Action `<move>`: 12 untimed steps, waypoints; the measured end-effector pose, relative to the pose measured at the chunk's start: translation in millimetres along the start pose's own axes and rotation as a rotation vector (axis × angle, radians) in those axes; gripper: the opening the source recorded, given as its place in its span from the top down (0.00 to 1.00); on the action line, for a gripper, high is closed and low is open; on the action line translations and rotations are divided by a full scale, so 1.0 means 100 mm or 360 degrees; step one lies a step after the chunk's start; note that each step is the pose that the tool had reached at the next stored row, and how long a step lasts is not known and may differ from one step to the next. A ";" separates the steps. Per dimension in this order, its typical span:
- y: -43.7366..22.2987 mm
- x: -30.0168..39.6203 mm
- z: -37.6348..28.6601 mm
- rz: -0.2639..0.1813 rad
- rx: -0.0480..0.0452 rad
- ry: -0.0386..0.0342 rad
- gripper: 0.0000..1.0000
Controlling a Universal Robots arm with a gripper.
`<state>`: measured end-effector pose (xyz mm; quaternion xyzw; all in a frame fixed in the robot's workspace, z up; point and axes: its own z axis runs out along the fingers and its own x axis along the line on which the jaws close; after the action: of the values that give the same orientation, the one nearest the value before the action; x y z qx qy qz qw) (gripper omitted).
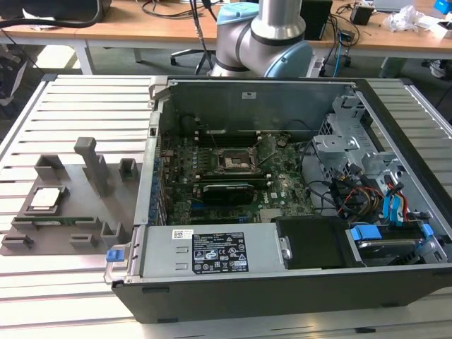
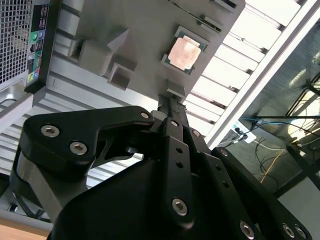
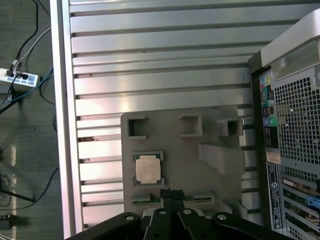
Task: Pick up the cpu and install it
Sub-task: 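Reach for the cpu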
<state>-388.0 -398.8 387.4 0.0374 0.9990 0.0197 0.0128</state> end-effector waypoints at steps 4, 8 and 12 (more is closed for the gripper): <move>-0.007 0.096 0.001 0.0000 0.0000 0.0000 0.89; -0.013 0.173 0.002 0.0000 0.0000 0.0000 0.89; -0.020 0.261 0.004 0.0000 0.0000 0.0000 0.89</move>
<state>-414.2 -398.8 386.3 0.0374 0.9990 0.0197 0.0128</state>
